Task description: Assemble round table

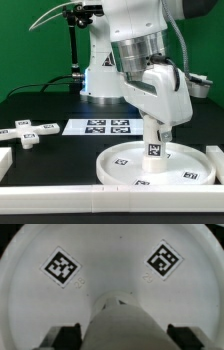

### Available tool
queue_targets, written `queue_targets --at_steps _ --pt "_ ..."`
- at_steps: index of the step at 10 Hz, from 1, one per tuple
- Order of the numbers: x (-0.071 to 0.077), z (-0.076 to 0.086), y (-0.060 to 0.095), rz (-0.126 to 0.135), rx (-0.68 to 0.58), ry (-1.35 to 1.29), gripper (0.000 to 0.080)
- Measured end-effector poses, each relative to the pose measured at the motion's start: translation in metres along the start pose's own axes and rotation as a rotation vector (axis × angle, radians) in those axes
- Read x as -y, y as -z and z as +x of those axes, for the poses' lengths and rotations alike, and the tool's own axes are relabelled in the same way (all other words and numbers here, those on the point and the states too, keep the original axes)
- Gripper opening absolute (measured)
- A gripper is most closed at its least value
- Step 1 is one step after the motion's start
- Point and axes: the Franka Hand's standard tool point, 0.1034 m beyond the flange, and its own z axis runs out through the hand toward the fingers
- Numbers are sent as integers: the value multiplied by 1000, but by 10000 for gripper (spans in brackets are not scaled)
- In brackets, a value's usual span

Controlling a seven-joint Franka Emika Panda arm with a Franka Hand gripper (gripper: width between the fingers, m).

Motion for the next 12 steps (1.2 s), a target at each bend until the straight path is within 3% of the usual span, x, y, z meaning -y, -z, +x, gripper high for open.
queue_targets --at_steps 1,2,3,5,11,12 --pt "0 -1 -1 0 2 -21 414" --pt "0 -2 -1 -2 2 -1 580" --pt "4 -7 1 -27 -7 117 630" --pt "5 -19 5 -57 -1 306 646" --pt "2 -21 3 -63 6 614 649" --pt "2 -28 2 -77 -10 655 649"
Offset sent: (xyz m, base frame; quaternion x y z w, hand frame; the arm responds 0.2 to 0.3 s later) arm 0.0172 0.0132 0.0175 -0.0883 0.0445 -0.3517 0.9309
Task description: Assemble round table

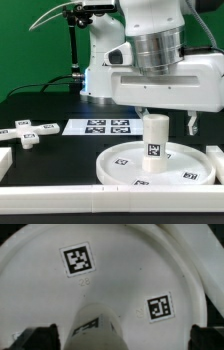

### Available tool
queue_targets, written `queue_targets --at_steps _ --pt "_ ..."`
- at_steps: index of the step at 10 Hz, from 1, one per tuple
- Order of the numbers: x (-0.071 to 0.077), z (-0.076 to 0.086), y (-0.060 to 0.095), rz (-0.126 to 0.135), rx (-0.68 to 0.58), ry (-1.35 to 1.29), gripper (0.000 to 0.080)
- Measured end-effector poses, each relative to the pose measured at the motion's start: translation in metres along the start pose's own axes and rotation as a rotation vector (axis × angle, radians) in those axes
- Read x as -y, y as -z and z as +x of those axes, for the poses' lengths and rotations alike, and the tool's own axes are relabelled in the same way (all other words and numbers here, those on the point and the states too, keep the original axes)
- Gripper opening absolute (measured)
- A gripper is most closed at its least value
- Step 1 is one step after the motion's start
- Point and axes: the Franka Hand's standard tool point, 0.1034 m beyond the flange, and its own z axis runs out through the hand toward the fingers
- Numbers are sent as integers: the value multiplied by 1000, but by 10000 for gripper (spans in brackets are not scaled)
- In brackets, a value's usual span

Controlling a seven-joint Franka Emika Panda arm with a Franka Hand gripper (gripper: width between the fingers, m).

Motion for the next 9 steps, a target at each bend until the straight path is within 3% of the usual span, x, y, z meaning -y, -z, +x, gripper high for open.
queue_targets --at_steps 5,9 --pt "6 -41 -6 -22 -18 135 649" --pt "5 -40 -8 -25 -15 165 649"
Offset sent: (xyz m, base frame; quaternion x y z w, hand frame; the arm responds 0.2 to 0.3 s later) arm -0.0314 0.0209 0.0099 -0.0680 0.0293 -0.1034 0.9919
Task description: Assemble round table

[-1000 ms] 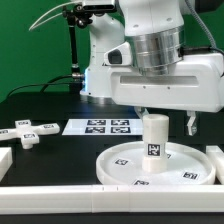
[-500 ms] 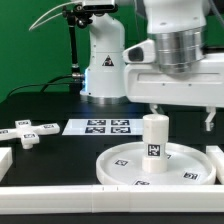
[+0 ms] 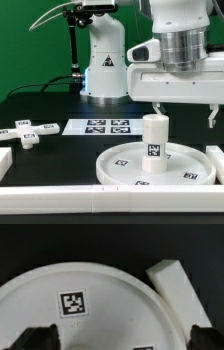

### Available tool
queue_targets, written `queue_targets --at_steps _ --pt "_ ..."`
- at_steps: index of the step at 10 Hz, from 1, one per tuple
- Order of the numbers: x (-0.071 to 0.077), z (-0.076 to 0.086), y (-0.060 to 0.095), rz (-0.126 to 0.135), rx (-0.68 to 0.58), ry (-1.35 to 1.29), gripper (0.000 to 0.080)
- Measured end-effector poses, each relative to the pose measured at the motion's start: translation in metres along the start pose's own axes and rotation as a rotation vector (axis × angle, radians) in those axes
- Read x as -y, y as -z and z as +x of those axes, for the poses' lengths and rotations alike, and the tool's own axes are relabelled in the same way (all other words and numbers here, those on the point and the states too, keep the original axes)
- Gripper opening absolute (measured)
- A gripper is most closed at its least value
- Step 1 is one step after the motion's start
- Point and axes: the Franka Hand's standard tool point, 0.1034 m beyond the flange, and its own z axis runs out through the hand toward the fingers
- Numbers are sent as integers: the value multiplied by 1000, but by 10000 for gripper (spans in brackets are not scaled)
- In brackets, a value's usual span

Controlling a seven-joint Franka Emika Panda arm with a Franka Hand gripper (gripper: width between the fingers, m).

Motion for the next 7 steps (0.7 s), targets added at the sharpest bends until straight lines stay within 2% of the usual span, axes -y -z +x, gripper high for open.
queue_targets --at_steps 2,3,6,7 --pt "-4 0 -4 -33 -25 233 649" --pt "-11 1 -3 -36 -27 321 649" --pt "-52 12 5 -48 -19 525 649" --pt "-51 12 4 -48 -18 506 649"
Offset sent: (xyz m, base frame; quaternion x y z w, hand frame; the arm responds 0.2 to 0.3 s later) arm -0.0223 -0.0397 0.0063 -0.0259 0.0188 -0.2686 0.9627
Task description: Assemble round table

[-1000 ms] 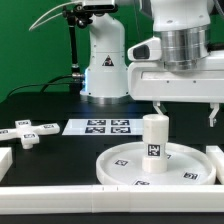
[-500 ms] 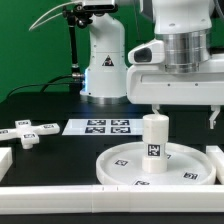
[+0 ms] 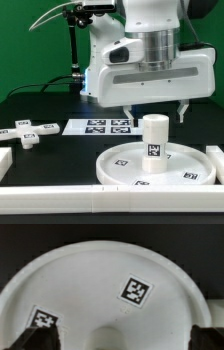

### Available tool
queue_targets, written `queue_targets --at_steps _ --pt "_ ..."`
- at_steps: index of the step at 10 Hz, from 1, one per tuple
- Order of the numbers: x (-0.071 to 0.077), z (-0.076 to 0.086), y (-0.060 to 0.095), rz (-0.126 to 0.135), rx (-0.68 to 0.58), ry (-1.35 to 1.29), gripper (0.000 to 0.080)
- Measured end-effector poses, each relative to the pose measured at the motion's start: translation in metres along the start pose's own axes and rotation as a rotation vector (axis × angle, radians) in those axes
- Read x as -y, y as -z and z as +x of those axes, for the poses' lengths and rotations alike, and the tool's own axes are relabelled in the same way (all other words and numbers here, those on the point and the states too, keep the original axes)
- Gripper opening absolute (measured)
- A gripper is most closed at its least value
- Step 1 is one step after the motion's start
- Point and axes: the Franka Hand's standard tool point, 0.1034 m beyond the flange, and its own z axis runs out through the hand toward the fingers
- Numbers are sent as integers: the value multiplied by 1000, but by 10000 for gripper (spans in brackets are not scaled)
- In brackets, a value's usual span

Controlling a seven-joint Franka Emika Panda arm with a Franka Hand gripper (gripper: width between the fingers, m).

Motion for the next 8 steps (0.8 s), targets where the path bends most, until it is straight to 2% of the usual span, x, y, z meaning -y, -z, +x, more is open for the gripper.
queue_targets --at_steps 4,6,7,8 --pt "-2 -1 -1 -1 2 0 649" --pt "-44 -22 5 -23 -3 -68 649" --pt "-61 -25 9 -34 -23 -94 649" --pt "-85 -25 12 -45 -29 -98 649"
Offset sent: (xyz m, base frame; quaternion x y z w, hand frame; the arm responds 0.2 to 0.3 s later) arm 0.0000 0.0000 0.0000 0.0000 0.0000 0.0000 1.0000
